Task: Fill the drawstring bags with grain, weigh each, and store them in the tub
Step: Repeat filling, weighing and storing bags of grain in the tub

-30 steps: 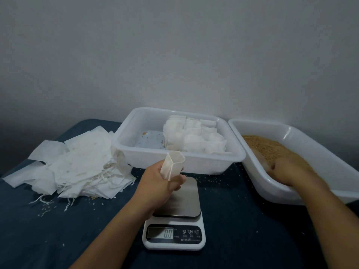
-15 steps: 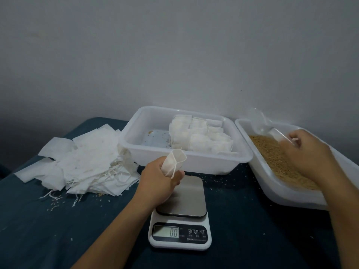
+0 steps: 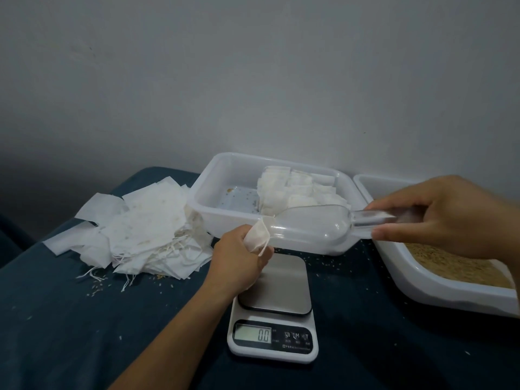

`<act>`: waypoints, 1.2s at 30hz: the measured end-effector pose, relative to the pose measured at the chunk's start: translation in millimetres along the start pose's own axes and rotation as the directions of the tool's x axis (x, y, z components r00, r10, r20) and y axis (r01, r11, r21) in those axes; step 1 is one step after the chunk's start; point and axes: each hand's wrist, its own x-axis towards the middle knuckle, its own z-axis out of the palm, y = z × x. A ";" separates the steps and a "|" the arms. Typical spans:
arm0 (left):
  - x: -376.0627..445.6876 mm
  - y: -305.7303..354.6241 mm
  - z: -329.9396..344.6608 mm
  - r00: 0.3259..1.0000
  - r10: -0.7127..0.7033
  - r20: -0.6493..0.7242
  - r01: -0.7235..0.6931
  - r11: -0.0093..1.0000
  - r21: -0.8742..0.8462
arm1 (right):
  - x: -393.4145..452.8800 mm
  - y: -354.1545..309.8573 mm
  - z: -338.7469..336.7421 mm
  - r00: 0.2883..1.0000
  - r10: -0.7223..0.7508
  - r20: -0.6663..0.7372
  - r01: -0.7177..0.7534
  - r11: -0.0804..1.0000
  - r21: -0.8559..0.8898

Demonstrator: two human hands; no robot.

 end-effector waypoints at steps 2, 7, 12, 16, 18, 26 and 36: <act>-0.6 0.4 0.1 0.999 0.030 -0.013 -0.030 0.999 0.027 | 2.7 -11.2 -5.8 1.000 -0.014 0.002 0.014 0.997 -0.073; -3.1 2.2 1.4 0.997 0.076 -0.004 -0.076 0.993 0.091 | 9.3 -26.0 -16.5 0.998 -0.037 0.041 0.043 0.989 -0.141; -2.5 2.4 0.4 1.000 0.012 -0.005 -0.012 1.000 0.024 | 10.0 19.5 -34.9 0.988 0.039 -0.151 -0.050 0.997 -0.066; -3.1 3.8 0.0 1.000 -0.020 0.014 0.020 1.000 -0.020 | 15.9 125.9 -39.7 0.896 0.362 -0.258 -0.364 0.930 0.041; -3.0 3.6 1.0 1.000 -0.021 0.018 0.021 1.000 -0.023 | 29.1 173.7 -31.9 0.802 0.543 -0.248 -0.569 0.821 -0.042; -2.4 1.8 2.7 1.000 -0.019 0.012 0.020 1.000 -0.023 | 38.5 192.8 22.7 0.728 0.682 -0.070 -0.675 0.696 -0.245; -0.3 -2.0 3.4 1.000 -0.020 -0.003 0.020 0.997 -0.072 | 40.1 198.7 54.0 0.684 0.676 -0.276 -0.698 0.715 0.022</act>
